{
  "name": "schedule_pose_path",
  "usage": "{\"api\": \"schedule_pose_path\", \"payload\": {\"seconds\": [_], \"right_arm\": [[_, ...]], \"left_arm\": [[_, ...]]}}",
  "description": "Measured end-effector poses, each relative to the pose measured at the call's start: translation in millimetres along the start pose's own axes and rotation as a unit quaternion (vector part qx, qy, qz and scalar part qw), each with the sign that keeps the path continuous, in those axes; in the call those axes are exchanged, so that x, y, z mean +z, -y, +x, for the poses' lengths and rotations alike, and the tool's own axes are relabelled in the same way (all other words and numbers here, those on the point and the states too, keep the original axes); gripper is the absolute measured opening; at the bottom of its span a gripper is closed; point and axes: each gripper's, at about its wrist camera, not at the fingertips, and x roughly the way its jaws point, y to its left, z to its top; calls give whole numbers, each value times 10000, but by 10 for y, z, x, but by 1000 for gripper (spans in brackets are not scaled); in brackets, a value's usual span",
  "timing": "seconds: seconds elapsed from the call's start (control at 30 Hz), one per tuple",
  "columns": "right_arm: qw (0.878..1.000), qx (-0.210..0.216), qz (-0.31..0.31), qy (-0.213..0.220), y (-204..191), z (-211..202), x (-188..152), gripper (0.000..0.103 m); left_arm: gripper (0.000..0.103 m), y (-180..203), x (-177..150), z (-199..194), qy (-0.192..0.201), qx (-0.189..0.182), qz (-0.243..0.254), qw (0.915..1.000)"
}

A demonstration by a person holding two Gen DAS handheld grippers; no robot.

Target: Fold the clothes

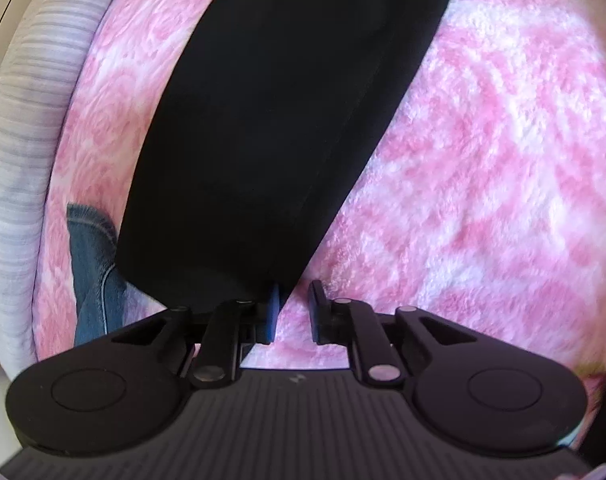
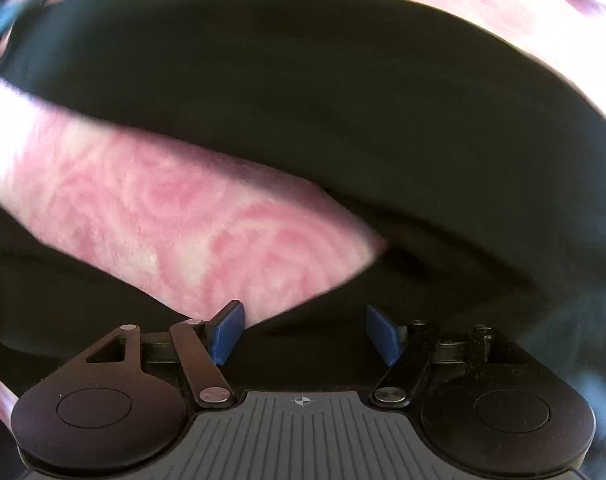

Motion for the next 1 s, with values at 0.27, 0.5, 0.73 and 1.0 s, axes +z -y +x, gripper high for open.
{"api": "schedule_pose_path", "payload": {"seconds": [0.27, 0.5, 0.73, 1.0], "right_arm": [[9885, -362, 1161, 901, 97, -607, -598, 70], [9518, -1089, 2798, 634, 741, -891, -1826, 70], [8665, -701, 4754, 1353, 1892, -1041, -2858, 70], [7709, 1142, 5735, 2524, 2772, -565, -3319, 70]], "left_arm": [[25, 270, 368, -635, 574, -137, -532, 9968], [37, 939, 1086, -1419, 1575, -660, -390, 9845], [45, 2123, 2145, -2145, 2505, -1218, 139, 9603], [49, 3391, 3456, -2249, 2619, -1186, 1082, 9516]]}}
